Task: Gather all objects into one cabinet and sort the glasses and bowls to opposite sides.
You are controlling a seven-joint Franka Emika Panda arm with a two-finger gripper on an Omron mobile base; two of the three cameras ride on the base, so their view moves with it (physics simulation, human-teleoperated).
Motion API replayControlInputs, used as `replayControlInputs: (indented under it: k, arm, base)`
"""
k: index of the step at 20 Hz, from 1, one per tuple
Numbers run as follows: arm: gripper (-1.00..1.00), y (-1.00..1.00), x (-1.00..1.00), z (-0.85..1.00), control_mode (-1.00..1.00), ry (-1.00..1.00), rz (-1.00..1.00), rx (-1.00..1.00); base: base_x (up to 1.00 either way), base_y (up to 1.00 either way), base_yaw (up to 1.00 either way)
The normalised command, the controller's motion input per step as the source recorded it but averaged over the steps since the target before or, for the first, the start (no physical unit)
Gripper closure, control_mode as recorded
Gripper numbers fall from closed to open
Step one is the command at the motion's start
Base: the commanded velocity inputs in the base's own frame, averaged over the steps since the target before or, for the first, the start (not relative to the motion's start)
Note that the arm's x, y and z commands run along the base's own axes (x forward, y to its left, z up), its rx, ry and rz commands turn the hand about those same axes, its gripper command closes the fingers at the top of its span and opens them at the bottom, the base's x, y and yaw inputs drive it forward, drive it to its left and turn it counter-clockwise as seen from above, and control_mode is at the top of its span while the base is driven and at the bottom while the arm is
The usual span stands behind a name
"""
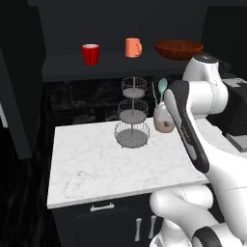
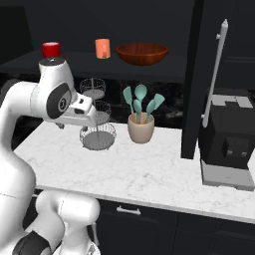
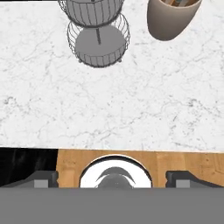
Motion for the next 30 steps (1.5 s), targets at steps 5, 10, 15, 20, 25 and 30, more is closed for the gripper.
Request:
replayControlInputs:
  k: [5,10,15,20,25,30]
  arm:
    - [-1.0,0.0,-0.86,0.23,-1.0,0.0,-0.03,0.0]
    - [-1.0,-0.01,-0.43,0.33,-1.0,0.0,0.0,0.0]
    - [-1.0,-0.05,-0.47,0.22,-1.0,0.0,0.0,0.0]
    - [-1.0,0.0,-0.4,0.04,-1.0,0.0,0.0,0.0]
    - [-1.0,0.0,-0.31,0.0,-1.0,0.0,0.0,0.0]
    - [-1.0,0.0,0.0,0.0,1.0,0.0,0.0,0.0]
  base:
    - [0.0,0.0,0.0]
    - [0.0,0.0,0.0]
    - [0.0,0.0,0.0]
    - [0.0,0.0,0.0]
    - [0.0,0.0,0.0]
    - [-0.85,-0.1,0.0]
